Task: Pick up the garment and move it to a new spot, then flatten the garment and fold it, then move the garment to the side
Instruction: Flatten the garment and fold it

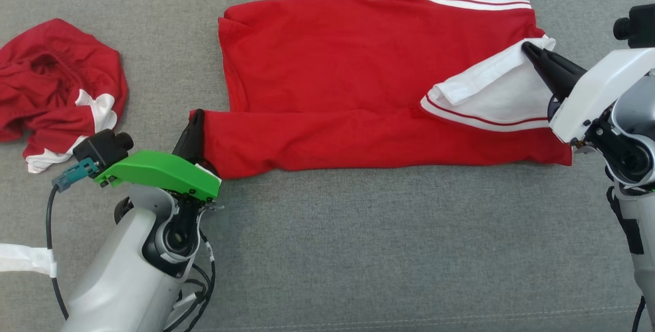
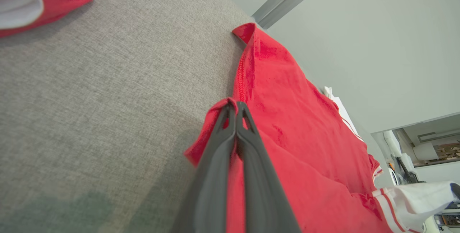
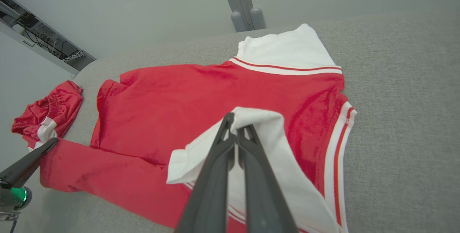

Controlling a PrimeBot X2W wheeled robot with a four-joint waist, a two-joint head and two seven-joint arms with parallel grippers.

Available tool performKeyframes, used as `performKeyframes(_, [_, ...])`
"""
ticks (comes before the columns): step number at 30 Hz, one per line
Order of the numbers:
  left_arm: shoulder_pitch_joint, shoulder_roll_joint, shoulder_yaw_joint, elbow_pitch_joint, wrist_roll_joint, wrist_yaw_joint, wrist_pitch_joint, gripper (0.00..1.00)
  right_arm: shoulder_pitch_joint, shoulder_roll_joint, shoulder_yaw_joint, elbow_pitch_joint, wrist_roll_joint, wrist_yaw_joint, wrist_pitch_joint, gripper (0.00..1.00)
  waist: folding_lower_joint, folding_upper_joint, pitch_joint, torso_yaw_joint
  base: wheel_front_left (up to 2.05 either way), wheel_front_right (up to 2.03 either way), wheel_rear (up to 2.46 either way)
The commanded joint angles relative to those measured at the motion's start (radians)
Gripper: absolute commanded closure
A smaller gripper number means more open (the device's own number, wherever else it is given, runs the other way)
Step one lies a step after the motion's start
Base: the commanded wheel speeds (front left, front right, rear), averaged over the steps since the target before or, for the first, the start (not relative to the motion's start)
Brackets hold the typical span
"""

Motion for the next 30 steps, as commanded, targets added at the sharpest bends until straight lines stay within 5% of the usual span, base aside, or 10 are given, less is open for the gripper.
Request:
performKeyframes(1, [-0.021, -0.001, 0.002, 0.014, 0.018, -0.004, -0.008, 1.0, -0.027, -0.013, 0.021, 0.016, 0.007, 0.001, -0.027, 1.0, 0.0, 0.0, 0.016, 0.0, 0.0, 0.0, 0.0])
performKeyframes(13, [-0.078, -0.03, 0.005, 0.094, 0.037, -0.043, -0.054, 1.0, -0.156, -0.094, 0.173, 0.176, 0.082, 0.001, -0.227, 1.0, 0.0, 0.0, 0.057, 0.01, 0.0, 0.0, 0.0])
performKeyframes(14, [-0.079, -0.035, 0.004, 0.098, 0.038, -0.045, -0.059, 0.51, -0.167, -0.095, 0.182, 0.188, 0.091, 0.001, -0.241, 0.79, 0.0, 0.0, 0.058, 0.012, 0.0, 0.0, 0.0])
performKeyframes(15, [-0.082, -0.038, 0.005, 0.101, 0.04, -0.05, -0.064, 0.0, -0.172, -0.092, 0.187, 0.2, 0.099, 0.001, -0.251, 0.0, 0.0, 0.0, 0.059, 0.012, 0.0, 0.0, 0.0])
performKeyframes(23, [-0.076, -0.025, -0.003, 0.116, 0.113, -0.045, -0.101, 0.0, -0.198, -0.079, 0.189, 0.268, 0.1, 0.001, -0.352, 0.0, 0.0, 0.0, 0.032, 0.012, 0.0, 0.0, 0.0])
performKeyframes(30, [0.003, 0.018, -0.047, 0.051, 0.302, 0.036, -0.118, 0.0, -0.074, -0.066, 0.076, 0.256, 0.01, 0.001, -0.201, 0.0, 0.0, 0.0, -0.013, 0.005, 0.0, 0.0, 0.0])
